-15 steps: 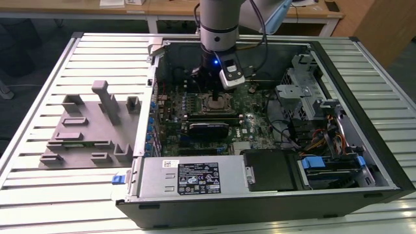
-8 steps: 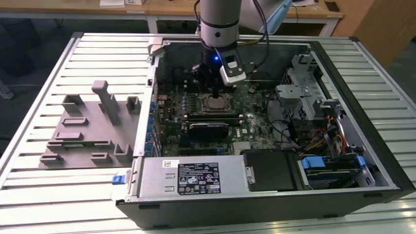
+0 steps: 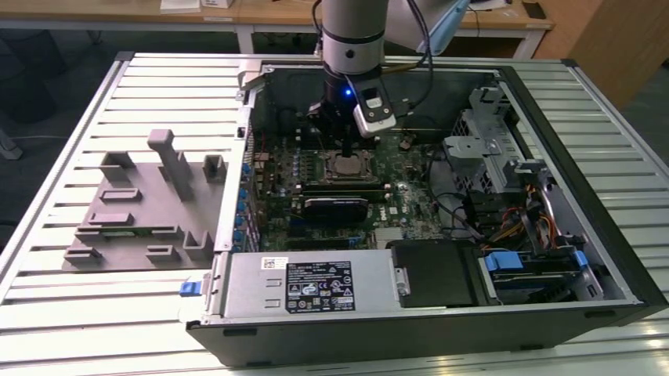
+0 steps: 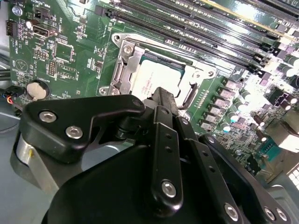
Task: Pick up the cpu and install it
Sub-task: 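Install the first cpu locking lever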
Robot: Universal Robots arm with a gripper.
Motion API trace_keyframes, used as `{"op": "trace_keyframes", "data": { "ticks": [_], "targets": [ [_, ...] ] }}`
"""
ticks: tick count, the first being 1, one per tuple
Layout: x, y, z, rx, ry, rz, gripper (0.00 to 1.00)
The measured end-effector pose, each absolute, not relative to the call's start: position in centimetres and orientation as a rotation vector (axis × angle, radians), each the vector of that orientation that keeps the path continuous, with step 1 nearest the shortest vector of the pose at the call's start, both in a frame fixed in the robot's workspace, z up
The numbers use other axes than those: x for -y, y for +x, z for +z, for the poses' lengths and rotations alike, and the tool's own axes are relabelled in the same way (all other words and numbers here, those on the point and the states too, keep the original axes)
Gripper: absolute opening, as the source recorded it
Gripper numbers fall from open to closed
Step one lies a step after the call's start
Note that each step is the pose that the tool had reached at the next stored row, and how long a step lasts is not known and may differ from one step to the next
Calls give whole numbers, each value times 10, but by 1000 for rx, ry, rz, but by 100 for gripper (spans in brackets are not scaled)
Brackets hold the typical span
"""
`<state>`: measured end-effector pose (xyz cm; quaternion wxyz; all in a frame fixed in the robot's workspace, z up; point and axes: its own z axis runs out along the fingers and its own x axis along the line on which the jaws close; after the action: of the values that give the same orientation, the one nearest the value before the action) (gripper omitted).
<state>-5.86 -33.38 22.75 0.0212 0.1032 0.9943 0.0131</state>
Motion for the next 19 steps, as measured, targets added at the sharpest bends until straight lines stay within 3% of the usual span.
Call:
{"op": "trace_keyframes", "data": {
  "ticks": [19],
  "targets": [
    [334, -76, 228, -3082, 320, 41, 11]
  ]
}}
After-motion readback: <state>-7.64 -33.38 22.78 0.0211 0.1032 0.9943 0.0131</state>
